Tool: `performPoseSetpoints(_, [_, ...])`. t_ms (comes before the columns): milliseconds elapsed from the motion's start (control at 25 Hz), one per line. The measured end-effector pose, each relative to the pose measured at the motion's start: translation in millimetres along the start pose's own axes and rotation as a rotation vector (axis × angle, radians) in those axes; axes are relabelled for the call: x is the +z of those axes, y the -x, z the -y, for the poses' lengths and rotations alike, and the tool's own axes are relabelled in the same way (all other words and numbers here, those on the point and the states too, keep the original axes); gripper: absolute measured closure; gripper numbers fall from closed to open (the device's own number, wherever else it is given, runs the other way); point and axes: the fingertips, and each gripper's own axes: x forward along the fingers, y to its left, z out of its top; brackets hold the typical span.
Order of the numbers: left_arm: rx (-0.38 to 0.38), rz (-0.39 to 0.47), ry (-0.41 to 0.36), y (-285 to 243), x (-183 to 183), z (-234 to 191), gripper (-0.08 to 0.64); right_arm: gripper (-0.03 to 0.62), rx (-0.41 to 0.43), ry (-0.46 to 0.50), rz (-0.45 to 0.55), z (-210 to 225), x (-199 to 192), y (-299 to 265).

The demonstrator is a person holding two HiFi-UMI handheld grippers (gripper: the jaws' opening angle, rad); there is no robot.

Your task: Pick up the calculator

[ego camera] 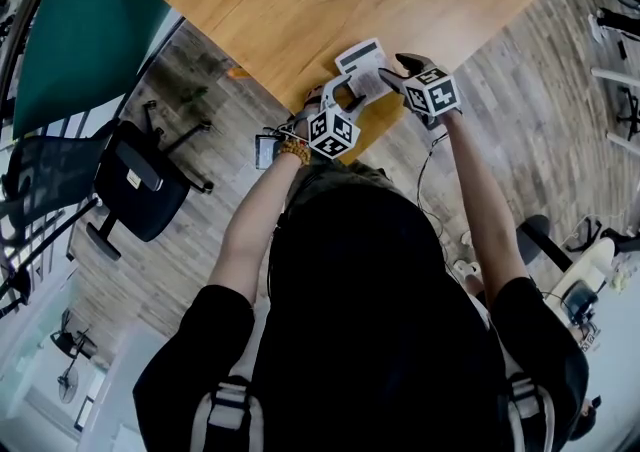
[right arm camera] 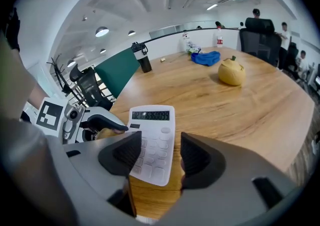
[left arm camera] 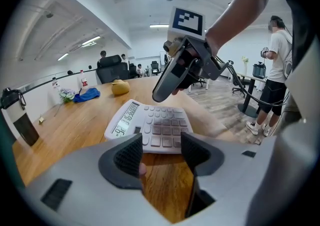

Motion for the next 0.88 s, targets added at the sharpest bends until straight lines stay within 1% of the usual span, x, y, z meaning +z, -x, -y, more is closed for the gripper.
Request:
performPoseSetpoints(200, [0.024,0.027,0.030,1,0,-1,0.298,0.324,0.033,-0.029,-0.013,5,2,-11])
performPoseSetpoints(320, [0.037,0.032,0.036,1,0,-2,0.298,0.322,0.042,-0.040,-0.011,1,12,-12])
performPoseSetpoints(400, [0.035,0.033,0.035,1,1,-2,0.298,0.320,0.046,-0.036,-0.022,0,15,-15])
performPoseSetpoints(600, [0.027,0.038,0.045,2,0,-2,0.298,0.314,0.067,-0.049,-0.059,1,6,-23])
performPoseSetpoints(800, [0.030,0.038,0.039,4,-1,-1,0.299,0.314,0.149,-0.074,-0.059,-12,7,-24])
performPoseSetpoints(880, [0.033,0.041,0.042,4,0,-2,0.299,0.308,0.156,-0.067,-0.067,-14,8,-26])
